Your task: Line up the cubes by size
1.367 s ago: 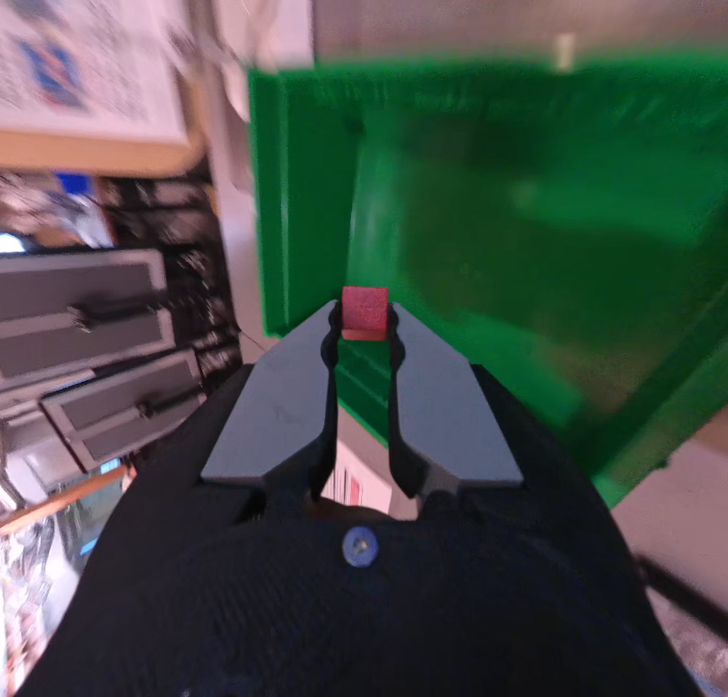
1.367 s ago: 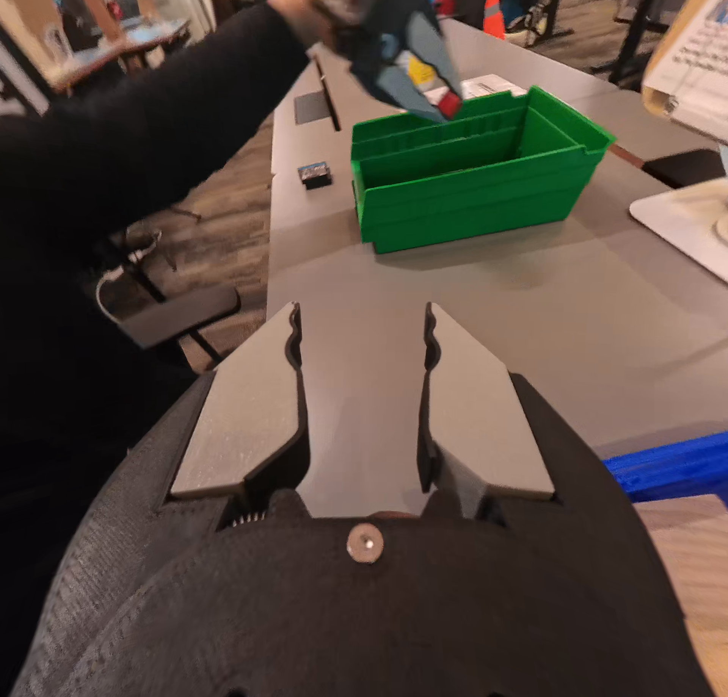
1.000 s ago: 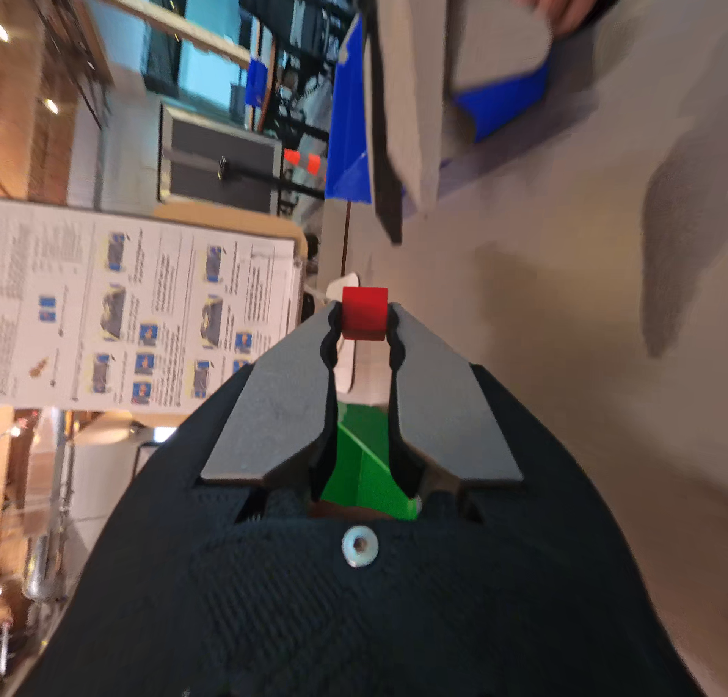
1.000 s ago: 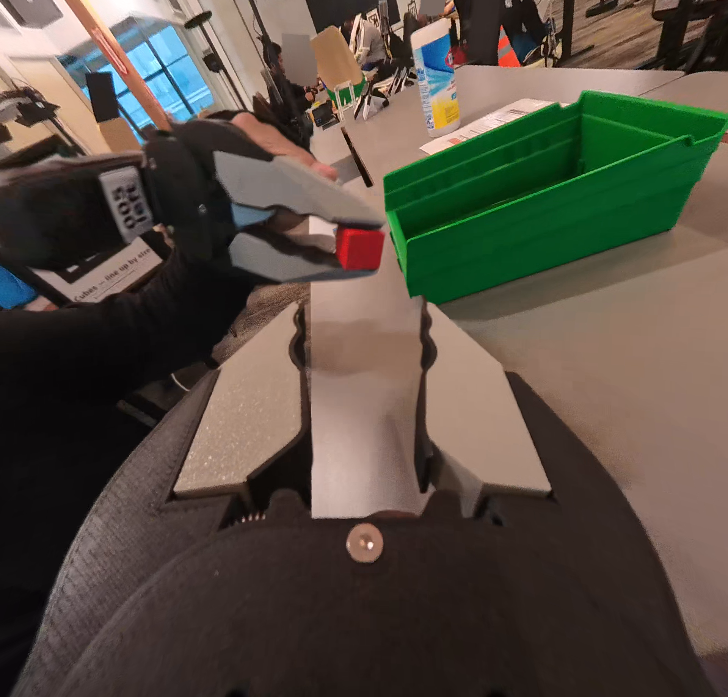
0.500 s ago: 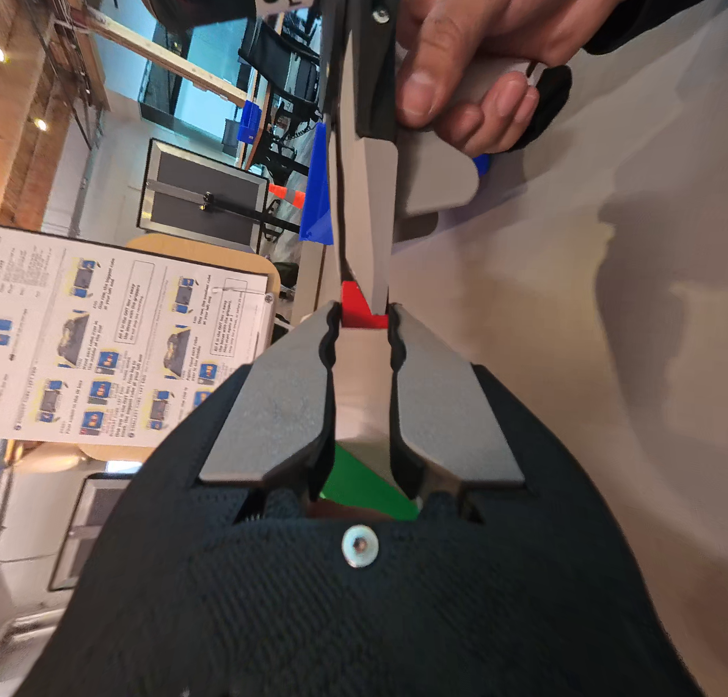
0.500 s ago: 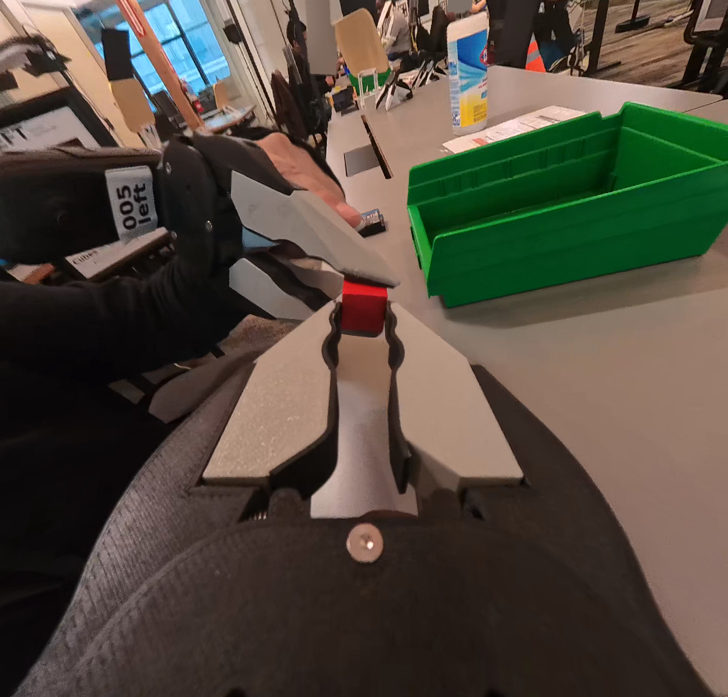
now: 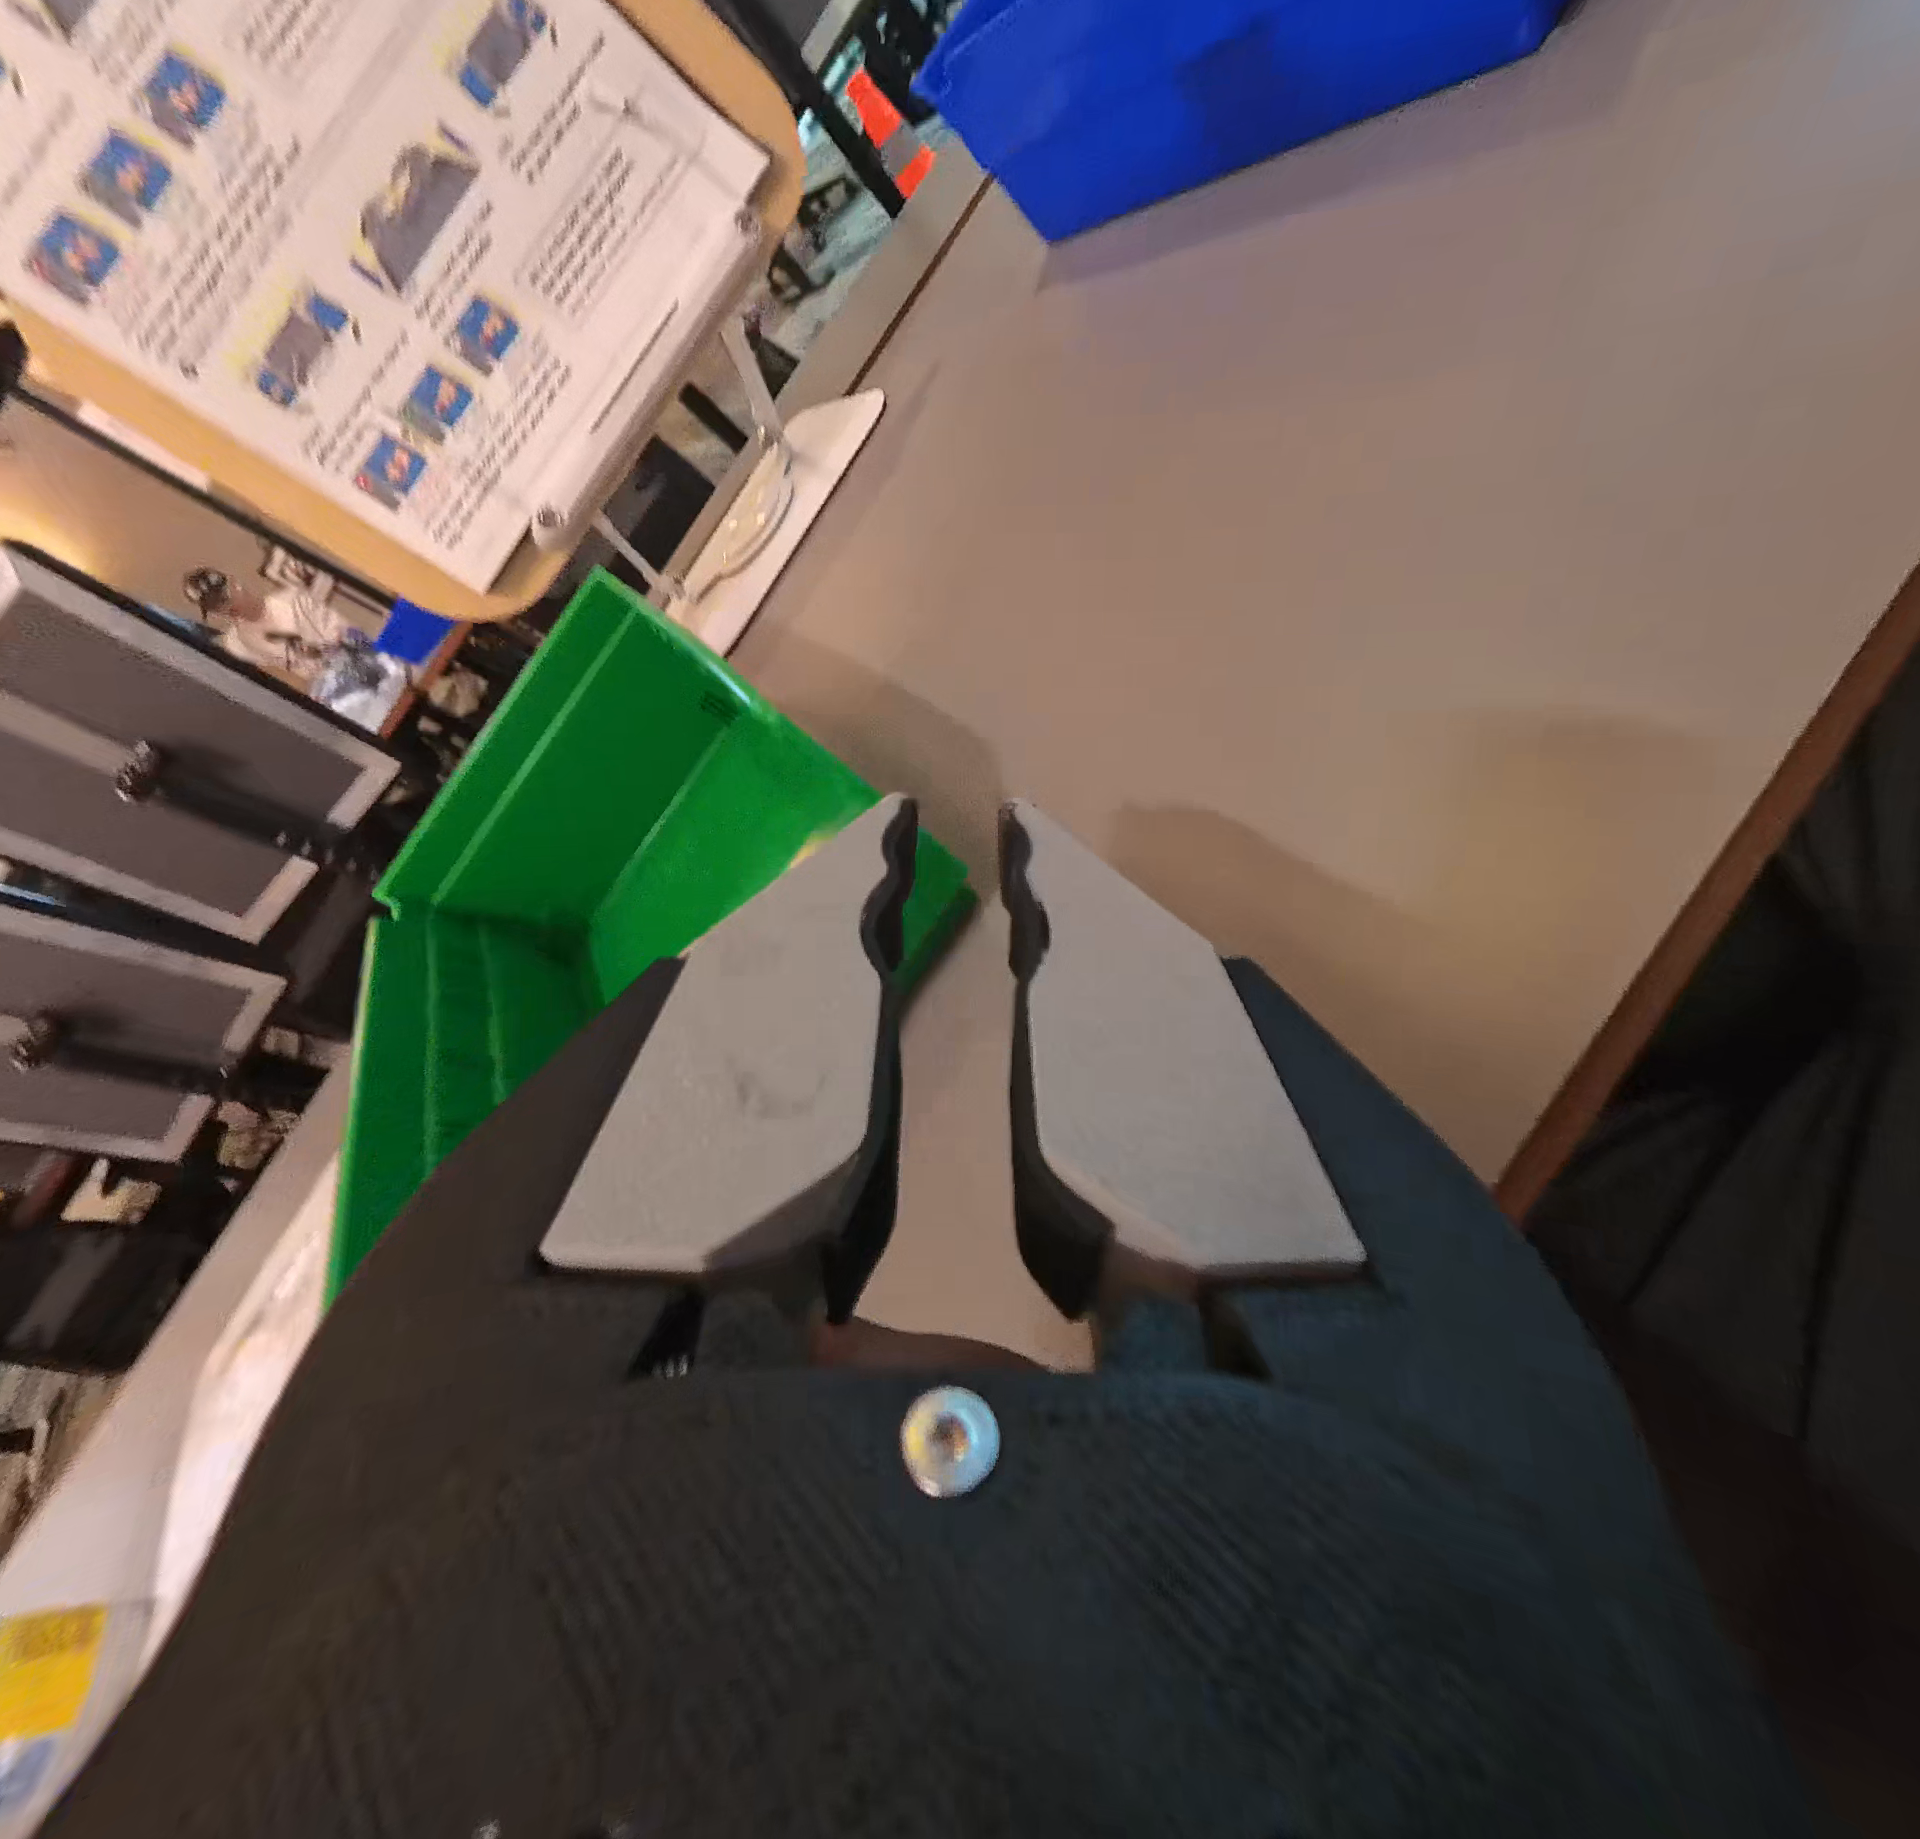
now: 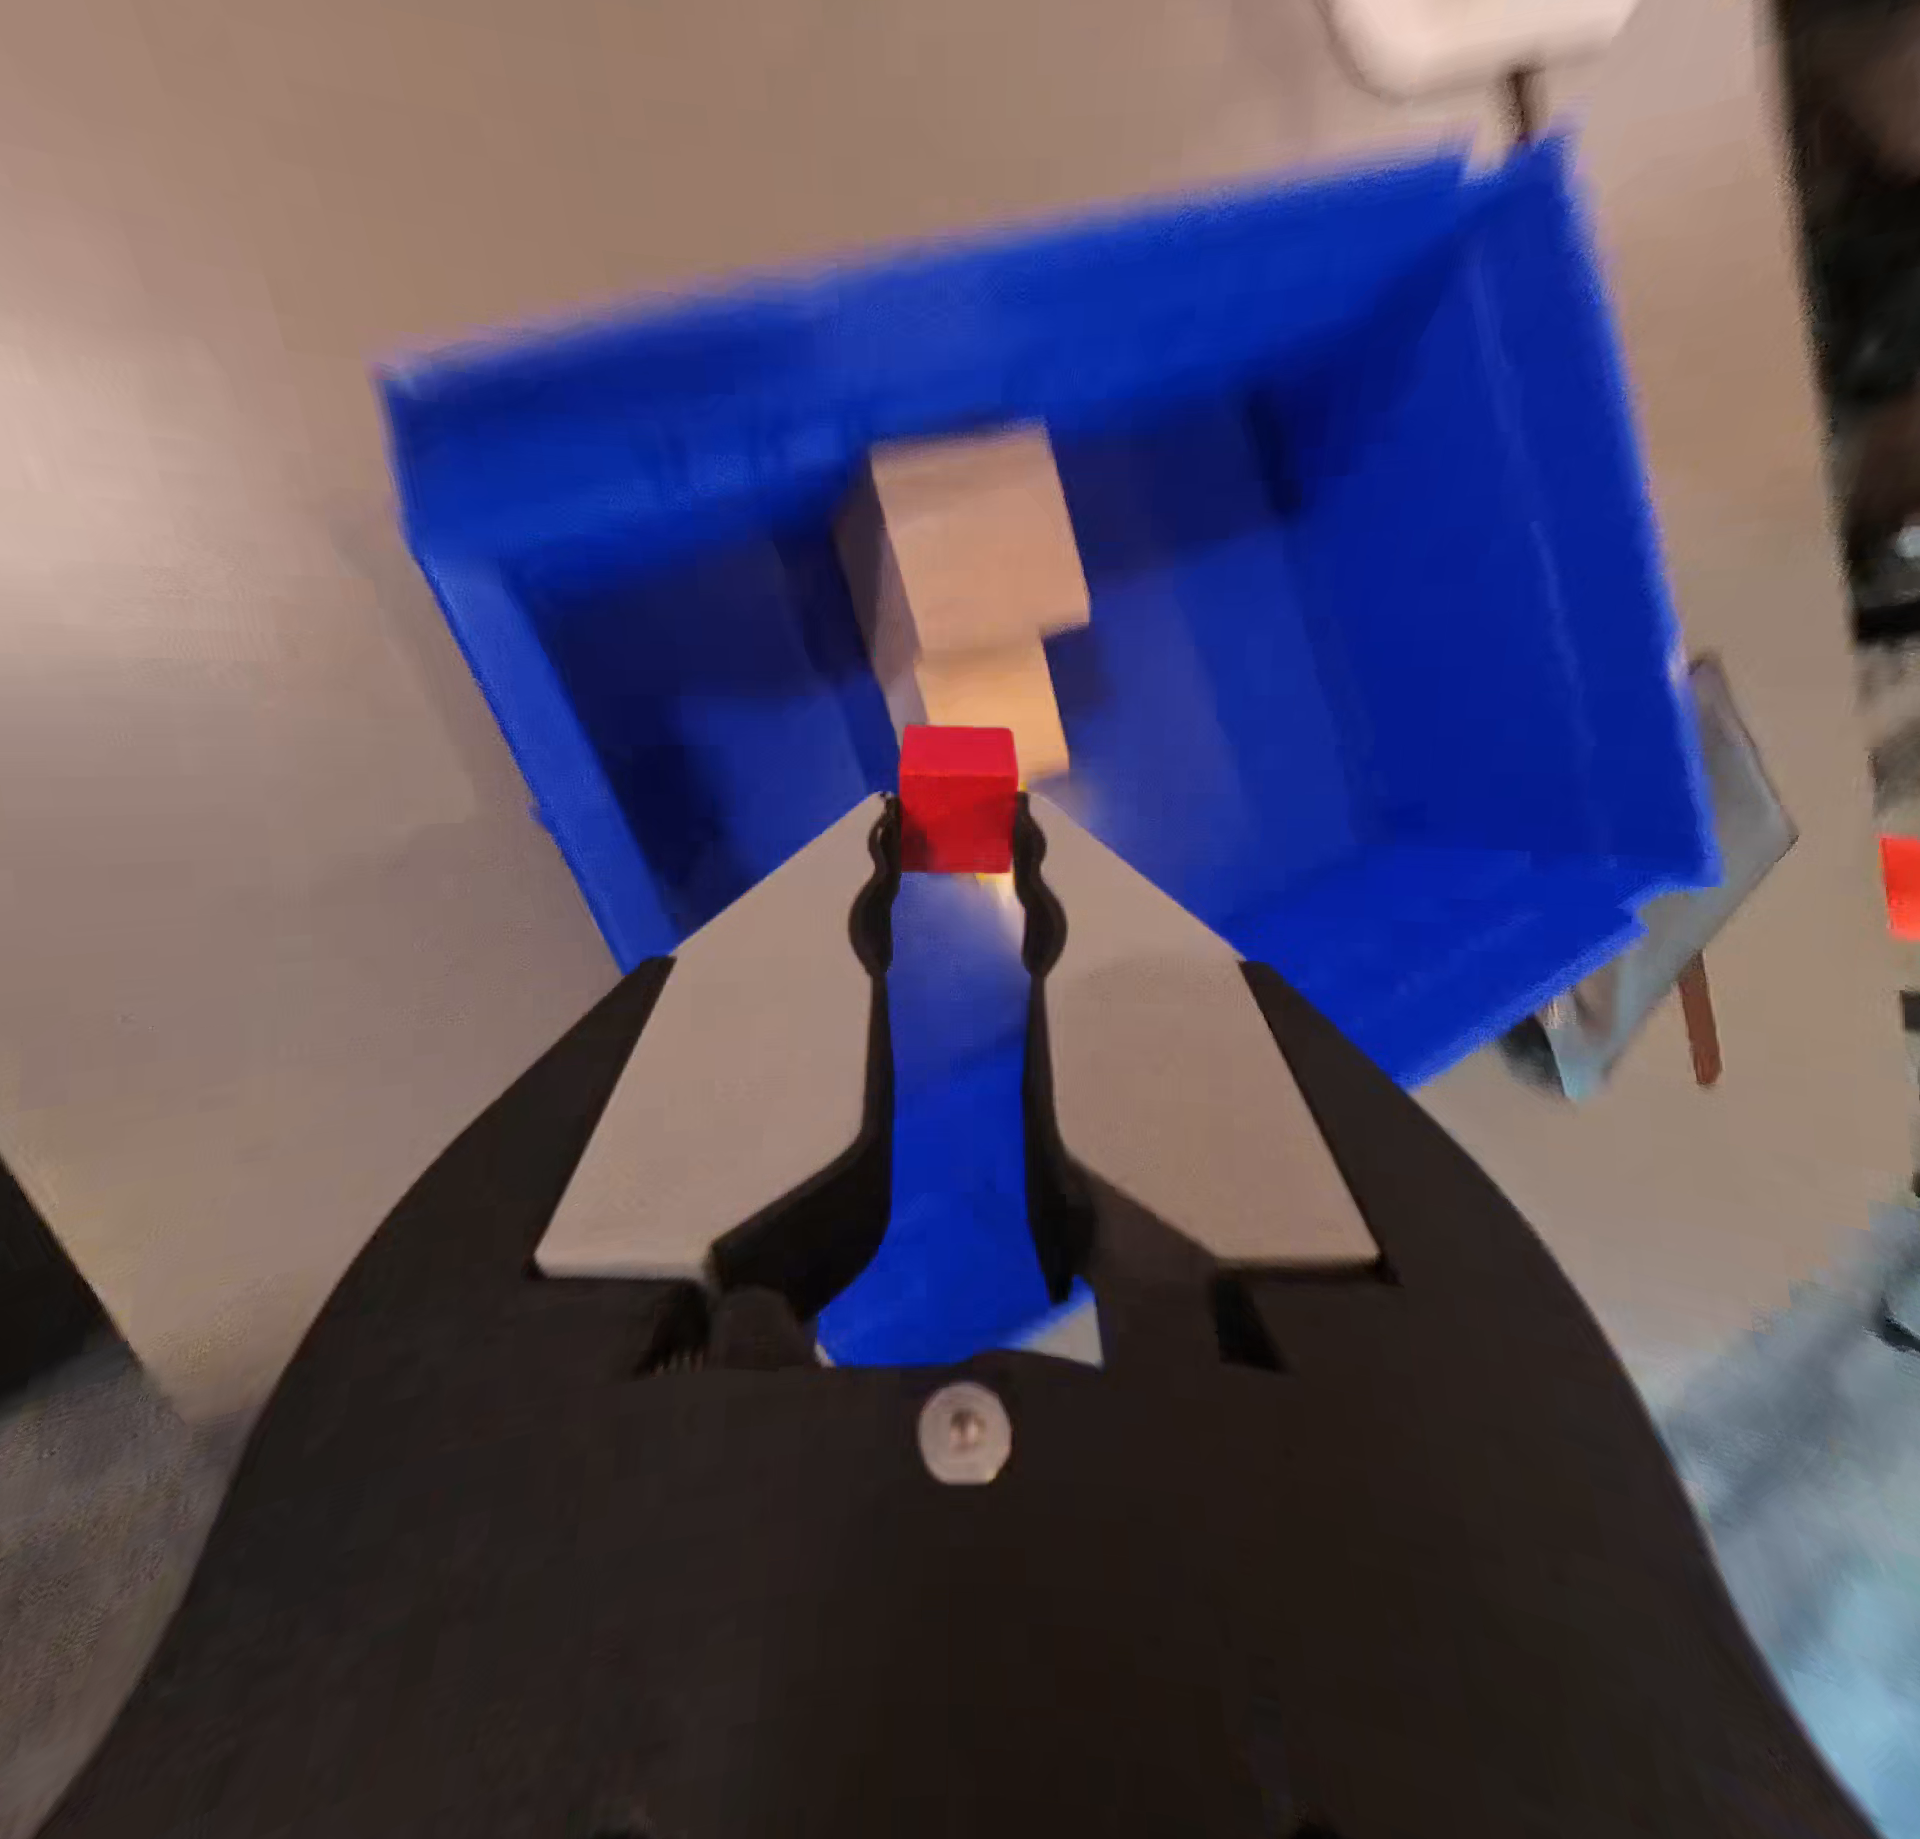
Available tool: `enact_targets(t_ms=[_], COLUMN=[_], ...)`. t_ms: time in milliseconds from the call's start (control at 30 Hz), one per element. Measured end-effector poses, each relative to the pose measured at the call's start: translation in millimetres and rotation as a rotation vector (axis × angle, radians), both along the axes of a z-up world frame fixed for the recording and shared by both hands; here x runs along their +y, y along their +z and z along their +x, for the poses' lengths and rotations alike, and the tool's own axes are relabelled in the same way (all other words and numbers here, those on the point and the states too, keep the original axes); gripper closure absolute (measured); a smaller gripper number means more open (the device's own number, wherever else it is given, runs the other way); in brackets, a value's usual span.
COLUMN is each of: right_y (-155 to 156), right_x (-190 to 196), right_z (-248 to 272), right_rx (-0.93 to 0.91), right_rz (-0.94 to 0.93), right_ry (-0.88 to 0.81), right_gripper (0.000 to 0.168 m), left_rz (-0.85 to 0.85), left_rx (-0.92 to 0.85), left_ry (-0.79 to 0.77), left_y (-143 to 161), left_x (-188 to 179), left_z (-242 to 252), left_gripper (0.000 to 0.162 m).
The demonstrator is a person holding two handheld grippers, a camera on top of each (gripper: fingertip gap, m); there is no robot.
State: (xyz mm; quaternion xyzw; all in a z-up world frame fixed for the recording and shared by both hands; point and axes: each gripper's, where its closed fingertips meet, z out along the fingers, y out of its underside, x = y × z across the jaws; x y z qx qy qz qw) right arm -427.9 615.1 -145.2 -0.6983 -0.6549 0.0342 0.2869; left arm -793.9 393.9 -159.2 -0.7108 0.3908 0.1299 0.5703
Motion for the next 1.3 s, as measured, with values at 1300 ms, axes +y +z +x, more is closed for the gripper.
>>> enact_targets(t_ms=[1300], right_y=[1.4], right_x=[-111.4], right_z=[-106.3], right_rx=[0.491], right_rz=[-0.124], right_ry=[-0.18], right_gripper=[0.101], left_rz=[-0.147], left_rx=[-0.259], left_ry=[0.201], left_y=[-23.9], left_x=[-1.5], left_z=[26.6], left_gripper=[0.115])
